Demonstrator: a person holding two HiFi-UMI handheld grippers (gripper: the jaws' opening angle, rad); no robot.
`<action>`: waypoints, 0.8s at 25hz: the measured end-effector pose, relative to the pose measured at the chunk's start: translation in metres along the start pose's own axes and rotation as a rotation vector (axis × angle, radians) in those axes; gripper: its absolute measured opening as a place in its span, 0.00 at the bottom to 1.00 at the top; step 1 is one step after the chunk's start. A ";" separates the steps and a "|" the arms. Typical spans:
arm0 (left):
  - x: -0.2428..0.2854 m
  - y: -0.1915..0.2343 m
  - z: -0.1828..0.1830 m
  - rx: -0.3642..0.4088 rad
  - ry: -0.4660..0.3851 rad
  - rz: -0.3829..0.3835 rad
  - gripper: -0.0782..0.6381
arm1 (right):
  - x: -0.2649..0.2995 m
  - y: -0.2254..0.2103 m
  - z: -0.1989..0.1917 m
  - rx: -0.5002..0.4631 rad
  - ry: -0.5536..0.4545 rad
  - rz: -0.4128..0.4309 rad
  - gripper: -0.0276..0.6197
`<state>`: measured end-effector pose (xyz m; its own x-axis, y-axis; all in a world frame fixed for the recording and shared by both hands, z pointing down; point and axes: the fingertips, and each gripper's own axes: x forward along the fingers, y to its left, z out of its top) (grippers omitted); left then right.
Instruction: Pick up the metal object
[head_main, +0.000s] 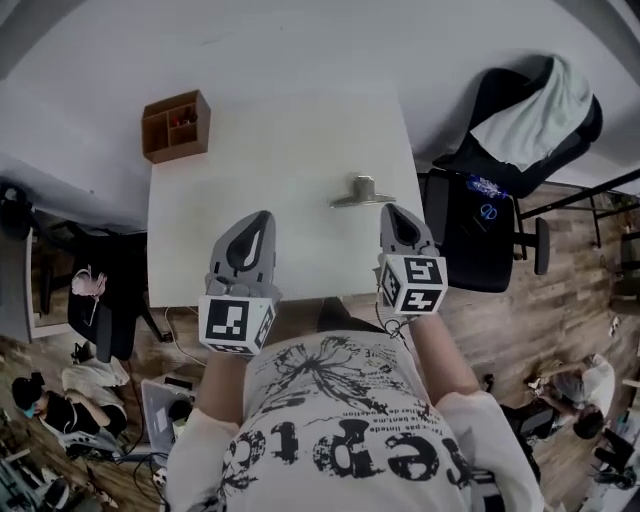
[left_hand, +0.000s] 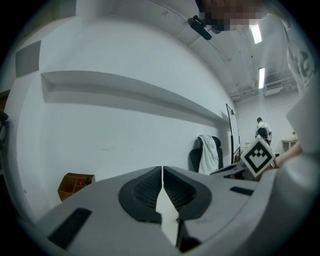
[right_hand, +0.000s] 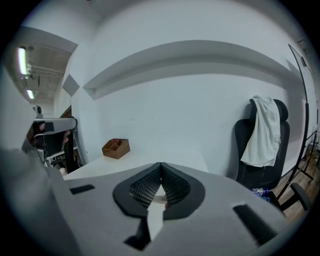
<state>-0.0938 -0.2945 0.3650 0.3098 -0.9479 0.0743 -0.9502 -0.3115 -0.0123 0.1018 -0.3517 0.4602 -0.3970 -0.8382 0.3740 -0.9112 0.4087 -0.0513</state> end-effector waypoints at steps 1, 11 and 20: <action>0.012 0.003 0.001 -0.002 0.000 0.007 0.13 | 0.014 -0.006 0.001 0.002 0.011 0.010 0.03; 0.091 0.031 -0.017 0.009 0.032 0.000 0.13 | 0.113 -0.028 -0.038 0.043 0.211 0.085 0.09; 0.116 0.057 -0.058 -0.016 0.180 -0.070 0.13 | 0.155 -0.037 -0.101 0.052 0.410 0.007 0.37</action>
<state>-0.1145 -0.4185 0.4307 0.3653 -0.8962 0.2517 -0.9274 -0.3738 0.0150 0.0852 -0.4602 0.6137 -0.3358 -0.6180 0.7109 -0.9173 0.3860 -0.0978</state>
